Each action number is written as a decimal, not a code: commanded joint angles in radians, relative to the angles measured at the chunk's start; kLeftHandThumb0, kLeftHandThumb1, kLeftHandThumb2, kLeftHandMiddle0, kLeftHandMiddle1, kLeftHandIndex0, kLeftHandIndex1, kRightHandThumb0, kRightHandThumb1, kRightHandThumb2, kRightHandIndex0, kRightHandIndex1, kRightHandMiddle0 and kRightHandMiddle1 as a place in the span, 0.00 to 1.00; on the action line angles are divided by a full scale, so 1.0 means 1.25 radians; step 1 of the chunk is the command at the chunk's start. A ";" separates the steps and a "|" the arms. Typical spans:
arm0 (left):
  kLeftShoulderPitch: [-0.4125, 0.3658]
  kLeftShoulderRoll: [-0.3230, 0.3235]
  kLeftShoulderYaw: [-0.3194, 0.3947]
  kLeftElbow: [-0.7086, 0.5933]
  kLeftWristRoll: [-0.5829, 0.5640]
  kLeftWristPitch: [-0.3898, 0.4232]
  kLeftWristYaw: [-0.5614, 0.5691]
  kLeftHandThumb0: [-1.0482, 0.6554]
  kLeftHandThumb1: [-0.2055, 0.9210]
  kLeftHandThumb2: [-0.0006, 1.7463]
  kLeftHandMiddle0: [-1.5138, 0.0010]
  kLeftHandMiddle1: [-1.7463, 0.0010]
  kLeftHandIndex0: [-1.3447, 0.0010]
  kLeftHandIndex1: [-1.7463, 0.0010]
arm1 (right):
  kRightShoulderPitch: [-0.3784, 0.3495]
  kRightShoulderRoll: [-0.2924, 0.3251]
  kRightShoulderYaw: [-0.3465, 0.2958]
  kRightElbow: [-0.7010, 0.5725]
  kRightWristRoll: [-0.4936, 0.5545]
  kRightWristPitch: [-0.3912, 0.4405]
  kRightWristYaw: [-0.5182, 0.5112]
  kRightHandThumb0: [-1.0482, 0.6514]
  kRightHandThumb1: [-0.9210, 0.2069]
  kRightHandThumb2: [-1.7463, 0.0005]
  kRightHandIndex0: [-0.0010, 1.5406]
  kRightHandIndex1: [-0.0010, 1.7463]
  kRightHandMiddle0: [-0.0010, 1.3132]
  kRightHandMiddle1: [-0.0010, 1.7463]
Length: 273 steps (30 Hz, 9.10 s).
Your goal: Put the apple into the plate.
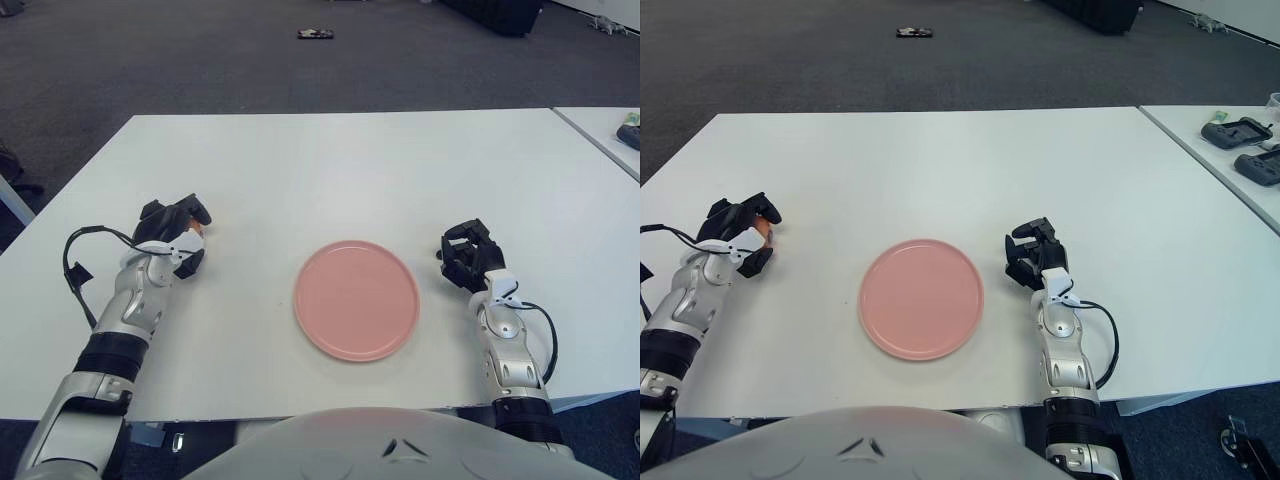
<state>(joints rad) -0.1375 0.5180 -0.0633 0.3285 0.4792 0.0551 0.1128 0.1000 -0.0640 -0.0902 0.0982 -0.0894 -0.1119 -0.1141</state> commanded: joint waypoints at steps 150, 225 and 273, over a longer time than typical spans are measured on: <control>-0.098 -0.159 -0.391 0.036 0.088 -0.554 -0.146 0.61 0.75 0.52 0.72 0.05 0.86 0.01 | 0.011 -0.001 0.013 -0.015 -0.010 0.013 -0.001 0.40 0.17 0.54 0.33 0.79 0.23 1.00; 0.085 -0.443 0.062 -0.131 -0.225 -0.514 0.164 0.32 0.64 0.68 1.00 0.43 1.00 0.21 | 0.008 -0.004 0.008 -0.011 -0.004 0.018 0.016 0.39 0.22 0.50 0.32 0.80 0.26 1.00; -0.023 -0.418 0.150 0.248 -0.392 -0.422 0.006 0.37 0.64 0.61 0.57 0.00 0.66 0.00 | 0.002 -0.001 0.013 -0.015 -0.009 0.028 0.016 0.40 0.18 0.54 0.32 0.79 0.23 1.00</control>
<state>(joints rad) -0.1830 -0.0246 0.1391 0.6465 -0.0248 -0.5069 0.1498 0.1001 -0.0657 -0.0778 0.0794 -0.1003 -0.0901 -0.0959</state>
